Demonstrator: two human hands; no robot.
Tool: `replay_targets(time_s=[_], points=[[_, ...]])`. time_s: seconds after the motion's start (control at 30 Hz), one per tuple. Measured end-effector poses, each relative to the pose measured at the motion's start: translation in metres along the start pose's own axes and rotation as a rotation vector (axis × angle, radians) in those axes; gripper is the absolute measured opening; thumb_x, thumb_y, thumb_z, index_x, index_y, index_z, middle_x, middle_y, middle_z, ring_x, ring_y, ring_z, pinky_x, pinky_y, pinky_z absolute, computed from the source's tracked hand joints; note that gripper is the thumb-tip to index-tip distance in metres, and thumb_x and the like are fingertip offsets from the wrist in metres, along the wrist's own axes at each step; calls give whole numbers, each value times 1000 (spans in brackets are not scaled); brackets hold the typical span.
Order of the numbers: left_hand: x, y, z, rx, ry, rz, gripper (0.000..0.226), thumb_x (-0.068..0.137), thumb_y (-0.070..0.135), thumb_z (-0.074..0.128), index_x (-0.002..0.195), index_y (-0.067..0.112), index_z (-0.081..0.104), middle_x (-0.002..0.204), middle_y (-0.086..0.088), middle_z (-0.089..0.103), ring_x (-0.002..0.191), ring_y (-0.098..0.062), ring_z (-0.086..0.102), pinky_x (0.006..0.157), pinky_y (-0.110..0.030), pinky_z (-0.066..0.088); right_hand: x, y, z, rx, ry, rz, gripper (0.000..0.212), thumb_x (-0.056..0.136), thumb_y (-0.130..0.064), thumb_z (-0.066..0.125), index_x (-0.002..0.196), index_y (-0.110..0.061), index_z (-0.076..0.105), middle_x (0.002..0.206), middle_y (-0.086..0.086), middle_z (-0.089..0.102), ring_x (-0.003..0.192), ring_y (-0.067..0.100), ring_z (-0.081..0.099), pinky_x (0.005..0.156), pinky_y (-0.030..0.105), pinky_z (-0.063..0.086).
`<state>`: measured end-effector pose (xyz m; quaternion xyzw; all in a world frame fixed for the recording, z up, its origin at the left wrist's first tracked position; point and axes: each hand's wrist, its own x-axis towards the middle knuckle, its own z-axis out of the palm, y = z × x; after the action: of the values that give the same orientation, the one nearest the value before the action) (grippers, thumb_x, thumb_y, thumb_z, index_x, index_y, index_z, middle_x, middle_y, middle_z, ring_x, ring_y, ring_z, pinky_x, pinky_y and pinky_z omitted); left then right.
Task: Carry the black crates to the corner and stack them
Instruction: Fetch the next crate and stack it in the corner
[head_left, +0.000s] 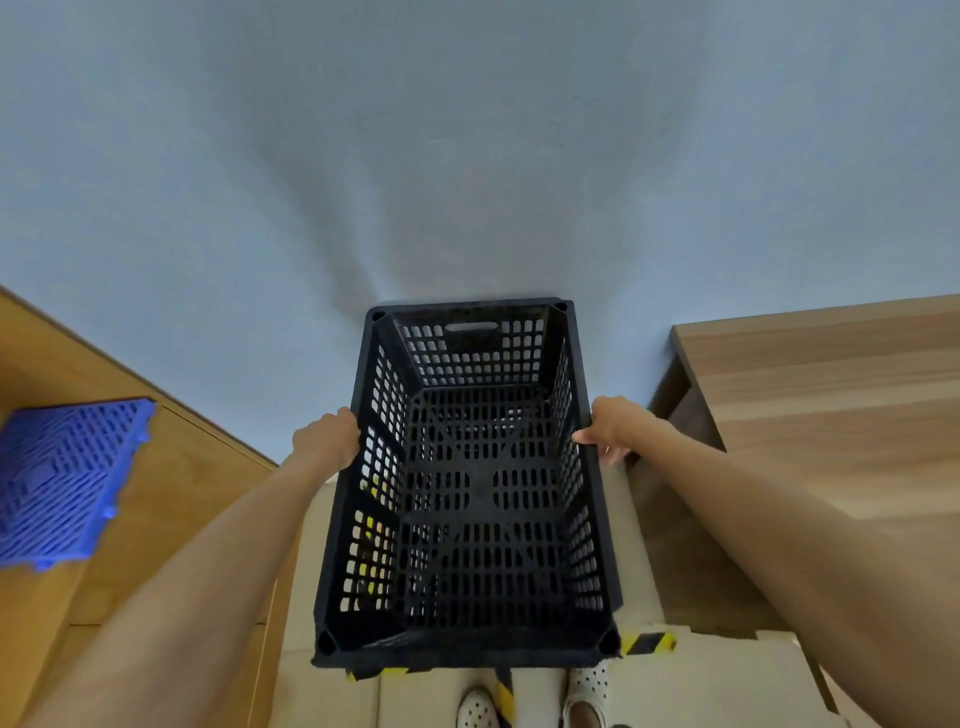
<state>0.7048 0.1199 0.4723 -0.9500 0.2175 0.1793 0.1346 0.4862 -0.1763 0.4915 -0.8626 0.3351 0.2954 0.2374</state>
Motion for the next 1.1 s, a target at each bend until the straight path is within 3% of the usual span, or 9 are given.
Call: replay_targets(time_s=[0.07,0.13,0.23,0.4,0.53,0.67,0.83,0.93,1.1], points=[[-3,-3,3,-6,1,32,25,102,16,38,124,5,43,105,-11,60,94,-29,61,74,-36,45,-9,-5,7,-26,57,34,32,94,-36,60,84,-6,56,72,7,66,68,22,67,73,34,52],[-8,-6,10,-7,7,60,24,102,13,38,124,5,41,105,-12,61,93,-31,62,73,-37,45,-18,-10,18,-32,125,60,31,99,-34,51,98,-4,57,80,8,63,78,24,66,68,33,46],[-15,-15,19,-27,46,111,25,102,16,37,124,5,41,102,-12,63,88,-31,63,70,-36,45,-27,-14,41,-33,266,92,37,103,-34,38,122,-3,47,113,15,61,104,33,61,72,36,40],[-31,-25,31,-164,109,151,40,106,31,30,139,9,30,101,-15,66,83,-31,61,70,-39,46,-38,-15,83,35,322,122,37,98,-18,43,130,-3,33,130,17,51,117,38,51,86,45,44],[-46,-31,42,-210,123,159,55,104,35,35,150,13,16,100,-13,67,77,-27,58,71,-37,48,-48,-14,104,81,321,145,52,97,-16,40,143,-3,19,124,16,54,107,38,57,82,44,47],[-53,-42,50,-249,54,239,75,96,34,52,151,16,5,93,-10,68,75,-27,67,73,-42,59,-58,-17,111,87,327,166,52,96,-8,43,142,-1,20,118,17,57,101,36,60,72,40,44],[-63,-44,49,-292,66,271,64,98,29,49,148,12,15,94,-12,66,76,-27,62,69,-38,54,-67,-21,118,104,356,166,60,94,-2,48,144,0,16,118,20,54,93,34,58,72,41,47],[-71,-44,49,-306,66,270,62,100,27,46,150,11,13,86,-9,61,71,-24,59,63,-35,48,-70,-19,121,65,340,158,64,95,-2,46,148,0,10,120,21,53,98,35,59,79,43,49],[-73,-47,56,-294,40,260,69,100,28,44,154,11,5,93,-13,67,70,-28,65,67,-38,55,-73,-19,123,46,329,164,69,92,5,42,150,-3,5,124,23,52,106,38,58,84,44,49]])
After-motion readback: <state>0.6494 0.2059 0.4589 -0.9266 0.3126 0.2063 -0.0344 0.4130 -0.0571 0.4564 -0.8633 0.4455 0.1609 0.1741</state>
